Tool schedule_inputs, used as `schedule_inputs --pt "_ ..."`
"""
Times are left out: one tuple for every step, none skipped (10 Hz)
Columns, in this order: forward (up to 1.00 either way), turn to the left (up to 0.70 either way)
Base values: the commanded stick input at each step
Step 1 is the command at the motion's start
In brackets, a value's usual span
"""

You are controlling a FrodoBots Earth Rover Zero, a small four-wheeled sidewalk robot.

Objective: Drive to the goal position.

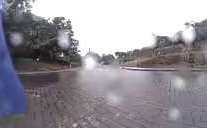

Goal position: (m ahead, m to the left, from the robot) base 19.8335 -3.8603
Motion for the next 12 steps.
schedule_inputs --pt "0.85 0.00" --pt "0.85 0.00" --pt "0.85 0.00" --pt "0.85 0.00" --pt "0.85 0.00" --pt "0.85 0.00" --pt "0.85 0.00" --pt "0.85 0.00" --pt "0.85 0.00" --pt "0.85 0.00" --pt "0.85 0.00" --pt "0.85 0.00"
